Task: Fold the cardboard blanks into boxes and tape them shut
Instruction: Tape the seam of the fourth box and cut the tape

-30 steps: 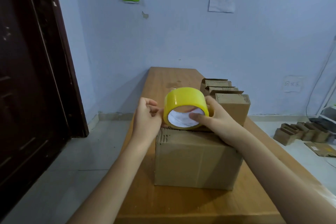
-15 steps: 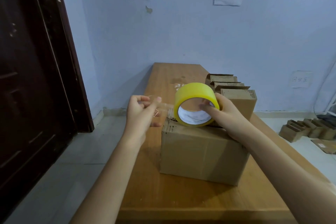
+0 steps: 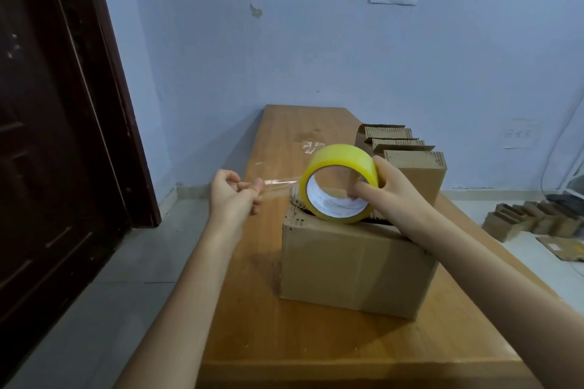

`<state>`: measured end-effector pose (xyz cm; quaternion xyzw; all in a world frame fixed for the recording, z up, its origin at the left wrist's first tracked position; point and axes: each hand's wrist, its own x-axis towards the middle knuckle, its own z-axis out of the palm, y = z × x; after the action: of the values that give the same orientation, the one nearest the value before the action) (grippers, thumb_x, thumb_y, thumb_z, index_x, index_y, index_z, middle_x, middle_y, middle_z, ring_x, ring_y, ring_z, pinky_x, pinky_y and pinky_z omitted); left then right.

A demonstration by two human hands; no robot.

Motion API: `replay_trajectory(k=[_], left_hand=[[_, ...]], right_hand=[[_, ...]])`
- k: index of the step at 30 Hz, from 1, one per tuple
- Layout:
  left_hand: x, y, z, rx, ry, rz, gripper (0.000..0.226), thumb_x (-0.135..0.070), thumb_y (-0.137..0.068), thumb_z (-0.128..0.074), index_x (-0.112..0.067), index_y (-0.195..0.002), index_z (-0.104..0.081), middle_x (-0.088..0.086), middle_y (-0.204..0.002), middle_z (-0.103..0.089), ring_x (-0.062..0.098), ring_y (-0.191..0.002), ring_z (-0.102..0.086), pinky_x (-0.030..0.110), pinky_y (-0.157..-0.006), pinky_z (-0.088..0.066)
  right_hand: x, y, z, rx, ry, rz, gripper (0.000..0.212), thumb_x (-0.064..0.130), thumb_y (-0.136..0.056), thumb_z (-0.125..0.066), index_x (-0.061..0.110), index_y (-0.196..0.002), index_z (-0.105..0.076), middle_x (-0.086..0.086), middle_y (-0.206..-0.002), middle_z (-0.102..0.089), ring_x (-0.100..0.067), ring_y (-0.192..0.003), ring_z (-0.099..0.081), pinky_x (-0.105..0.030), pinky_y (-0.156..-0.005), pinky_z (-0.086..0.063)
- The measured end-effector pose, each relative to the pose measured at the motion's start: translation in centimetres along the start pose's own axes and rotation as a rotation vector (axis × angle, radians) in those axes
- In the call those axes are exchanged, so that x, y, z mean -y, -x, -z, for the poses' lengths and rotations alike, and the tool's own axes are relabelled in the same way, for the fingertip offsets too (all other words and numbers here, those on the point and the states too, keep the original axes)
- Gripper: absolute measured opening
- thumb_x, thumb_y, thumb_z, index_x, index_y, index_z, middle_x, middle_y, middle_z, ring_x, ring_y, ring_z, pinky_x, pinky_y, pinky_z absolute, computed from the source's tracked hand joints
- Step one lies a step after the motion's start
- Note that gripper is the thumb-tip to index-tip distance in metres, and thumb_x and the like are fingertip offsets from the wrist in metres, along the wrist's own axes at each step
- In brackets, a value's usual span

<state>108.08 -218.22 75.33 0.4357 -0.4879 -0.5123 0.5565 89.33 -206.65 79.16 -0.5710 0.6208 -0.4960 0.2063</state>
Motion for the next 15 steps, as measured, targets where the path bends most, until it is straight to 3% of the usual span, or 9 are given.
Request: replay_trajectory(k=[4, 7, 11, 15], left_hand=[[2.3, 1.0, -0.4, 0.028, 0.036, 0.120, 0.024, 0.003, -0.089, -0.058, -0.011, -0.091, -0.039, 0.005, -0.072, -0.046, 0.010, -0.055, -0.048, 0.016, -0.036, -0.035], [3.7, 1.8, -0.7, 0.022, 0.065, 0.163, 0.023, -0.004, -0.089, -0.062, -0.013, -0.090, -0.041, 0.005, -0.076, -0.050, 0.012, -0.057, -0.049, 0.022, -0.043, -0.040], [4.6, 3.4, -1.7, 0.036, 0.019, 0.144, 0.023, -0.005, -0.091, -0.058, -0.014, -0.081, -0.040, 0.005, -0.074, -0.048, 0.013, -0.053, -0.045, 0.023, -0.039, -0.038], [5.7, 4.1, -1.7, 0.110, -0.143, 0.170, 0.013, -0.020, -0.096, -0.051, -0.011, -0.086, -0.050, 0.006, -0.080, -0.058, 0.017, -0.065, -0.054, 0.028, -0.054, -0.041]], right_hand=[[-0.2, -0.1, -0.1, 0.001, -0.041, 0.007, 0.028, 0.018, -0.070, -0.062, 0.007, -0.083, -0.040, -0.005, -0.072, -0.036, -0.015, -0.065, -0.033, -0.030, -0.061, -0.028], [-0.4, -0.3, -0.2, 0.008, -0.055, 0.020, 0.026, 0.007, -0.078, -0.062, -0.001, -0.092, -0.042, -0.008, -0.074, -0.043, -0.017, -0.068, -0.038, -0.032, -0.065, -0.032], [-0.2, -0.4, -0.2, 0.003, -0.057, 0.019, 0.038, 0.022, -0.068, -0.057, 0.000, -0.096, -0.045, -0.007, -0.080, -0.045, -0.016, -0.072, -0.042, -0.032, -0.067, -0.034], [-0.9, -0.6, -0.1, 0.000, -0.032, -0.002, 0.029, 0.015, -0.080, -0.062, -0.002, -0.096, -0.044, -0.005, -0.084, -0.044, -0.016, -0.076, -0.041, -0.033, -0.069, -0.033]])
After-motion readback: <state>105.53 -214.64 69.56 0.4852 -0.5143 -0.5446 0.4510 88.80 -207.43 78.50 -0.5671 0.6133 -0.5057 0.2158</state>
